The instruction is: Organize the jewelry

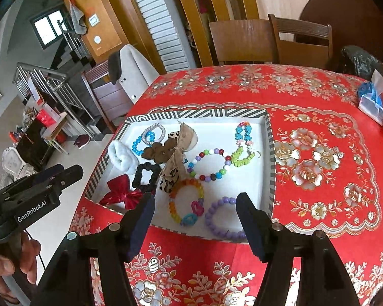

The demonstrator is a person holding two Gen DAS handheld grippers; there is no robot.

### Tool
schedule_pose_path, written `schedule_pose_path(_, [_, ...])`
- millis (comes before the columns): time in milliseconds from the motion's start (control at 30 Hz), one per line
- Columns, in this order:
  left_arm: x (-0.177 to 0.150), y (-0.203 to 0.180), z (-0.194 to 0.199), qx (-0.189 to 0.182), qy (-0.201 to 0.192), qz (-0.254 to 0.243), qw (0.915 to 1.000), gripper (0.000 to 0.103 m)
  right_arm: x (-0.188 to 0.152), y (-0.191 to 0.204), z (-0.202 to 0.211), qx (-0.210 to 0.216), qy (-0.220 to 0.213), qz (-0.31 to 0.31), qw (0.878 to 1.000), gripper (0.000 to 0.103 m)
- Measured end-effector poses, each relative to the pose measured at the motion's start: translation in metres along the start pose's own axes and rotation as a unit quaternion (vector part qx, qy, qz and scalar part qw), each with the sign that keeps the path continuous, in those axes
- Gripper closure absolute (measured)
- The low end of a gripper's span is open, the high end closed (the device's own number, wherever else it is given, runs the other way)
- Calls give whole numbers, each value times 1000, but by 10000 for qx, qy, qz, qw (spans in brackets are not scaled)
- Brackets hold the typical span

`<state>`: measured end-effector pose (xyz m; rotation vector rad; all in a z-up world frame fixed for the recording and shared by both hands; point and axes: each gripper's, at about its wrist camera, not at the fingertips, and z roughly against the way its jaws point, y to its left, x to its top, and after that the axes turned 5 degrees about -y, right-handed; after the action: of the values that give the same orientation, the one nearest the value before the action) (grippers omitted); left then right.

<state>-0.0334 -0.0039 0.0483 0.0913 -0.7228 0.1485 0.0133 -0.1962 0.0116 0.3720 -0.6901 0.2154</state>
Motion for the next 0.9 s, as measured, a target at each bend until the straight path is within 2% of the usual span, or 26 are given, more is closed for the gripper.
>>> schedule_pose_path(900, [-22,3,26,261,-60,21,9996,54,-14,13,12,-22,82,197,9998,39])
